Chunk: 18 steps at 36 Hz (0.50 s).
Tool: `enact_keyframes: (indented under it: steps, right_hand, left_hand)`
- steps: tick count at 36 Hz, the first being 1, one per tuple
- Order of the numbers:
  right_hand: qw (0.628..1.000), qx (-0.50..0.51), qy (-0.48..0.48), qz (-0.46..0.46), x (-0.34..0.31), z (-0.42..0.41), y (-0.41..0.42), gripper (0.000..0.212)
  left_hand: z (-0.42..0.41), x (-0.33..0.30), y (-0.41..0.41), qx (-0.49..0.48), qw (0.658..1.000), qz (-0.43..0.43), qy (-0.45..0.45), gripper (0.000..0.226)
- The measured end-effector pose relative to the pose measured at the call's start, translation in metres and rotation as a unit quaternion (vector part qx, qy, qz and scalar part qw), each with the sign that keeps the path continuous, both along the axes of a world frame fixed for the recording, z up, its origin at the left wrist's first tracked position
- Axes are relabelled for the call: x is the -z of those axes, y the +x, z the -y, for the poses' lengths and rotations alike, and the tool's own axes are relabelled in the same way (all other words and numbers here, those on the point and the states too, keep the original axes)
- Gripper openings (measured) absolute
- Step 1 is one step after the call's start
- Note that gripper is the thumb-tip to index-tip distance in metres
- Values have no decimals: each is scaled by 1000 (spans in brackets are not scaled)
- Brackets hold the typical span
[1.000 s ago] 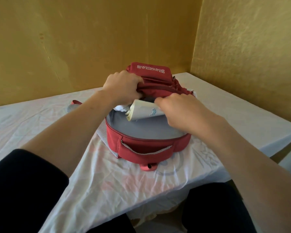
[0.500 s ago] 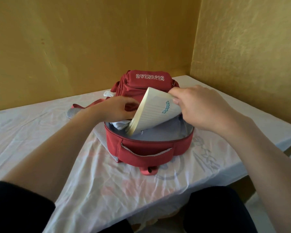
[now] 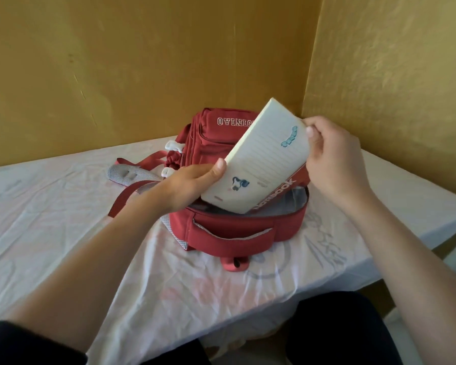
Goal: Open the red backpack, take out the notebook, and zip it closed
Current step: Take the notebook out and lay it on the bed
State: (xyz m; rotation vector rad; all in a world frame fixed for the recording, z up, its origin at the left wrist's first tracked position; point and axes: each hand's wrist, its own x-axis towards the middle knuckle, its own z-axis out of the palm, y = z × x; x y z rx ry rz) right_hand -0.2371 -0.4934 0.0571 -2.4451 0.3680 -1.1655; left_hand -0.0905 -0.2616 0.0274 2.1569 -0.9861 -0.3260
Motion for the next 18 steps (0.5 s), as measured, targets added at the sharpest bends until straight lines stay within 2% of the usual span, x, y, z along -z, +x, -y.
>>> enact_keyframes:
  steps: [3, 5, 8, 11, 14, 18]
  right_hand:
    - [998, 38, 40, -15, 4, 10, 4, 33]
    - [996, 53, 65, -20, 8, 14, 5, 34]
    - [992, 66, 106, -10, 17, 20, 5, 34]
    - [986, 89, 138, -14, 27, 23, 4, 36]
    - [979, 102, 176, -11, 40, 24, 5, 35]
    - [965, 102, 239, 16, 57, 26, 8, 33]
  left_hand:
    - [3, 7, -3, 26, 999, -15, -17, 72]
    - [4, 9, -2, 12, 1000, 10, -19, 71]
    - [8, 16, 1, -61, 993, 95, -25, 56]
    - [14, 24, -1, -131, 981, 142, -32, 51]
    - [20, 30, -10, -144, 978, 150, -25, 53]
    - [29, 33, -24, -143, 977, 143, -63, 58]
